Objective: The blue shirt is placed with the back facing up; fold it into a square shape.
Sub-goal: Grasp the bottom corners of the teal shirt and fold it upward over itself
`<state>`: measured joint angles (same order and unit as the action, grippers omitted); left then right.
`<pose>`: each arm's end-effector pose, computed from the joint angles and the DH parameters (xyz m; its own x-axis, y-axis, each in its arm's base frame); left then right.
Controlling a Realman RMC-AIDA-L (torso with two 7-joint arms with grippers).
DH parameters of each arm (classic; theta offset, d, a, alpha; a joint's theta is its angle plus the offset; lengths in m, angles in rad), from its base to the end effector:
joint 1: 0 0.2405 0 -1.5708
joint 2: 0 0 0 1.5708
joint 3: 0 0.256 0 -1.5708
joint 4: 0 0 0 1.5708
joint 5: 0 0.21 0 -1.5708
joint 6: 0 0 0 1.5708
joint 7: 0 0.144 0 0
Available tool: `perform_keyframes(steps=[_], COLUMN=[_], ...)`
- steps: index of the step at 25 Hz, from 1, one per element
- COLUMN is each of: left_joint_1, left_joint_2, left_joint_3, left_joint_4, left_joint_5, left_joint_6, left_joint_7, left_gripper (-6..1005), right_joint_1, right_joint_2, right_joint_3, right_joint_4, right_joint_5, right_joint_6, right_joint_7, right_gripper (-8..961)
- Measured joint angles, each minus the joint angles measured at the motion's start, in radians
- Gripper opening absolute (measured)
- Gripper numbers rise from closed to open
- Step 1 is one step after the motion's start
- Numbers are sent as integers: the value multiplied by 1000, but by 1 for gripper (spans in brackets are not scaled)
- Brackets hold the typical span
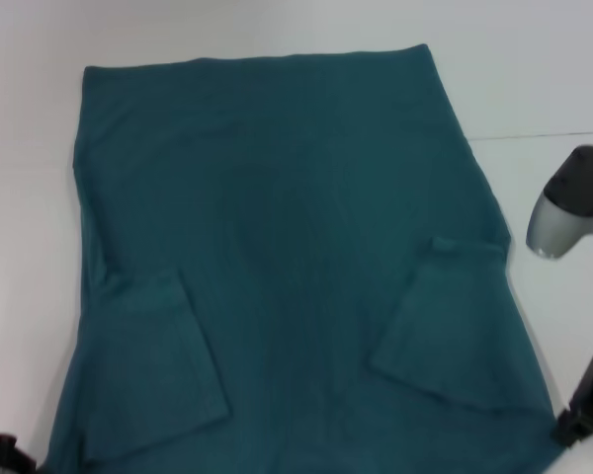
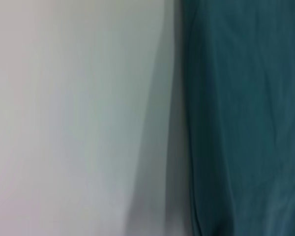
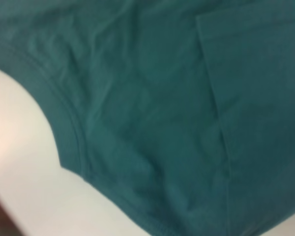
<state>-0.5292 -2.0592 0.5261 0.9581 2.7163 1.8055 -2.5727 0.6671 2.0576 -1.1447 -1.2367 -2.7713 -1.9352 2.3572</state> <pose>-0.3220 0.2875 0.0524 -0.0334 0.9967 0.0734 0.9915 0.0423 -0.1233 0.2227 0.3270 0.0415 0.5654 -0.6812 0.4652 -0.6177 -0.7234 -0.3085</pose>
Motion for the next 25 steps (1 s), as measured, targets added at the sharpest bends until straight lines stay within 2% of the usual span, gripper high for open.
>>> perform_keyframes(steps=[3, 9, 12, 20, 25], left_joint_1=[2, 11, 15, 26, 27], left_joint_2=[0, -4, -4, -11, -13], left_joint_3=[0, 20, 26, 24, -30], left_joint_4=[6, 32, 34, 34, 29], left_joint_5=[37, 124, 138, 132, 48], left_joint_6=[54, 153, 176, 210, 208], left_joint_7=[-1, 8, 13, 37, 58], left_gripper=[29, 29, 29, 29, 29], right_joint_1=[-4, -23, -28, -51, -70], right_joint_2=[8, 22, 24, 23, 2], right_joint_3=[-32, -162, -177, -173, -123], right_joint_4=[0, 41, 46, 21, -8], right_joint_5=[-7, -57, -55, -17, 96], right_joint_6=[-45, -57, -60, -63, -58], right_joint_7=[-35, -37, -36, -32, -40], right_gripper=[76, 76, 76, 75, 75])
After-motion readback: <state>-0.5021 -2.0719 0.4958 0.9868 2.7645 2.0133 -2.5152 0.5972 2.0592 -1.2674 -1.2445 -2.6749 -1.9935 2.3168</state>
